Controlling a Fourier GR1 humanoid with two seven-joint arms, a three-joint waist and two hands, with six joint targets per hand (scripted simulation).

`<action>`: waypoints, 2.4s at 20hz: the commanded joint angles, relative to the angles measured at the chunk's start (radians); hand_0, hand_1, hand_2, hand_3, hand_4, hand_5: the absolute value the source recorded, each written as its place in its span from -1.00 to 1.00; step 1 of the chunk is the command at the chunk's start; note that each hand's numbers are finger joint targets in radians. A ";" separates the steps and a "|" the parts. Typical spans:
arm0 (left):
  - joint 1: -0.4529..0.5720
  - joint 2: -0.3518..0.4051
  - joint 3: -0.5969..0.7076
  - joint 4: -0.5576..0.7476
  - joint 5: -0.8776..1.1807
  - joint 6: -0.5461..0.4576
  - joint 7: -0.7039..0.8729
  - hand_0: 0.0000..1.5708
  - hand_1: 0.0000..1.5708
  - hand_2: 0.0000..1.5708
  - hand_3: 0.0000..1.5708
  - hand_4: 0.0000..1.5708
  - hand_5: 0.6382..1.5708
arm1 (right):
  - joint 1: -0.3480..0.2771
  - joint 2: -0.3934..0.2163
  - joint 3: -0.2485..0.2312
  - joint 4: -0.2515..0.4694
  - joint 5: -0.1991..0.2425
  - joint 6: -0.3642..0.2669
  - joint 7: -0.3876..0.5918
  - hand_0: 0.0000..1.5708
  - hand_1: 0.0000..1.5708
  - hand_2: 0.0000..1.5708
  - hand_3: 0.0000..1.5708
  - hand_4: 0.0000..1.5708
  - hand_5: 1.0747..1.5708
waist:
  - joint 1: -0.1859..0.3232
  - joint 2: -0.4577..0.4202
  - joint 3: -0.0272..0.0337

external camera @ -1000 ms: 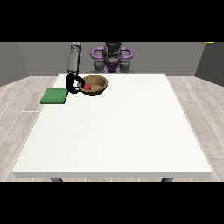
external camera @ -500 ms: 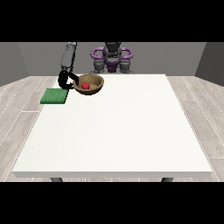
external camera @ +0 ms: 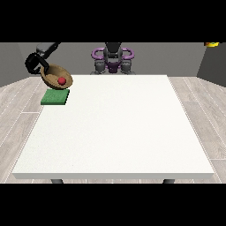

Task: Pick the cup and pour the ball into the bowl, then pick the bowl and place it on the pad

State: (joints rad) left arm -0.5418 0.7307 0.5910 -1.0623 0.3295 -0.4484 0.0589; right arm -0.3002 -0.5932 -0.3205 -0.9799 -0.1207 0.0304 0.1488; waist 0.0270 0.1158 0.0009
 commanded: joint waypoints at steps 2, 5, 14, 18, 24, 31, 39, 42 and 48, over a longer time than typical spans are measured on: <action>0.019 0.042 0.025 0.042 0.034 -0.065 -0.060 -1.00 -1.00 -1.00 -1.00 0.53 0.95 | -0.070 -0.078 -0.042 0.065 -0.004 0.024 0.043 1.00 1.00 1.00 -0.41 0.41 0.99 | 0.027 0.037 -0.0011; 0.007 0.034 0.002 0.041 0.033 -0.048 -0.066 -1.00 -1.00 -1.00 -1.00 0.54 0.96 | -0.112 -0.075 -0.055 0.121 -0.003 0.032 -0.009 1.00 1.00 1.00 -0.41 0.41 0.99 | 0.021 0.064 -0.0007; -0.018 0.047 -0.004 0.054 0.032 -0.036 -0.127 -1.00 -1.00 -1.00 -1.00 0.53 0.97 | -0.199 0.031 -0.060 0.203 -0.019 -0.034 -0.071 1.00 1.00 1.00 -0.42 0.33 1.00 | 0.046 0.144 -0.0005; -0.009 0.055 -0.011 0.068 0.025 -0.025 -0.128 -1.00 -1.00 -1.00 -1.00 0.53 0.97 | -0.196 0.043 -0.063 0.228 -0.032 -0.022 -0.073 1.00 1.00 1.00 -0.30 0.30 1.00 | 0.018 0.111 -0.0006; 0.029 0.041 -0.022 -0.020 0.049 -0.031 -0.109 -1.00 -1.00 -1.00 -1.00 0.52 0.98 | -0.210 -0.077 -0.161 0.378 -0.061 -0.038 -0.084 1.00 1.00 1.00 0.48 -0.76 0.94 | 0.071 0.127 0.0002; -0.036 0.139 0.030 0.087 0.087 -0.055 -0.124 -1.00 -1.00 -1.00 -1.00 0.51 0.98 | -0.276 -0.073 -0.168 0.369 -0.064 -0.108 -0.118 0.89 0.89 0.78 0.02 -1.00 0.89 | 0.033 0.184 -0.0004; -0.007 0.097 -0.016 0.076 0.050 -0.034 -0.175 -1.00 -1.00 -1.00 -1.00 0.52 0.99 | -0.348 -0.010 -0.141 0.370 -0.047 -0.208 -0.152 0.76 0.76 0.70 -0.08 -1.00 0.86 | 0.075 0.189 -0.0005; 0.017 0.116 -0.002 0.080 0.065 -0.081 -0.208 -1.00 -1.00 -1.00 -1.00 0.52 0.99 | -0.331 -0.041 -0.148 0.401 -0.045 -0.180 -0.176 0.19 0.19 0.40 0.33 -0.79 0.75 | 0.093 0.211 -0.0002; -0.018 0.116 -0.027 0.101 0.045 -0.022 -0.175 -1.00 -1.00 -1.00 -1.00 0.54 1.00 | -0.358 0.009 -0.032 0.388 0.025 -0.143 -0.102 -1.00 -1.00 -1.00 -1.00 -1.00 0.34 | 0.064 0.156 -0.0005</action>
State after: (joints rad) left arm -0.5615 0.8713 0.5889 -0.9439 0.3891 -0.5024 -0.1228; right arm -0.6437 -0.6102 -0.3981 -0.6044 -0.1270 -0.1133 0.0210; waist 0.0920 0.3010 -0.0023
